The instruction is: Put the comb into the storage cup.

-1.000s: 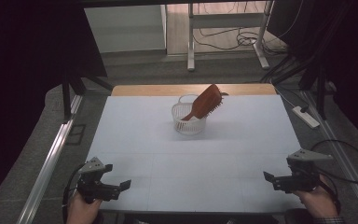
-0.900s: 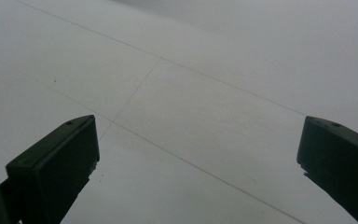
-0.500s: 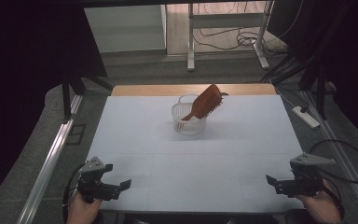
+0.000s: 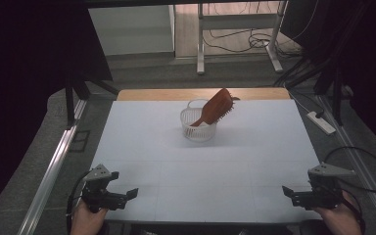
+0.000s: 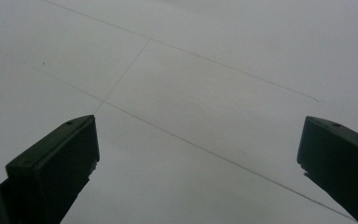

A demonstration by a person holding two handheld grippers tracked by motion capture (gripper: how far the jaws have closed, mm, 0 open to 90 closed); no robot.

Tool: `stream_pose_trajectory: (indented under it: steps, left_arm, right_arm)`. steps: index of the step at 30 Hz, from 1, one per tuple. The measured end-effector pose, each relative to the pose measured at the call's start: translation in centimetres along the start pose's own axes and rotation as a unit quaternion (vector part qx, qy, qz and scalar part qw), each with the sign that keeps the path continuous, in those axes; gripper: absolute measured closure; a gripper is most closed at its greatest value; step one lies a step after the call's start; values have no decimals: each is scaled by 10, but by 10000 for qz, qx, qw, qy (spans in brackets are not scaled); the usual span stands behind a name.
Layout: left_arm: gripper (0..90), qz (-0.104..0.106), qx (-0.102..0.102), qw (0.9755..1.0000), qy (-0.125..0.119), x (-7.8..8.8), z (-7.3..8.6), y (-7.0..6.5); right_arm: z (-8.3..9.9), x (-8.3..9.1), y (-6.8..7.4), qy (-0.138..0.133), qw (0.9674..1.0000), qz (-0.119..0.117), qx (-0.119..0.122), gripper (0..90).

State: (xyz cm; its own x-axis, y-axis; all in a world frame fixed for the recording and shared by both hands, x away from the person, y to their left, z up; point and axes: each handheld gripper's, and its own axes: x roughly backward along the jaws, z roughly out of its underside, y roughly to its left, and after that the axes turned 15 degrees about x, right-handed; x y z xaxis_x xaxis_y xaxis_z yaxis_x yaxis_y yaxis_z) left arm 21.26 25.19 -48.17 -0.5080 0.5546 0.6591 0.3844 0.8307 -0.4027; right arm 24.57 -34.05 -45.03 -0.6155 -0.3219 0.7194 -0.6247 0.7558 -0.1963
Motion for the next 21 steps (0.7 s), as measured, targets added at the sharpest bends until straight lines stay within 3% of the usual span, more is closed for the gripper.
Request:
stream_pose_trajectory:
  steps: [21]
  left_arm:
    - [3, -11, -10, 10000, 10, 0, 0, 0]
  right_arm:
    - [3, 2, 1, 222, 9997, 33, 77, 0]
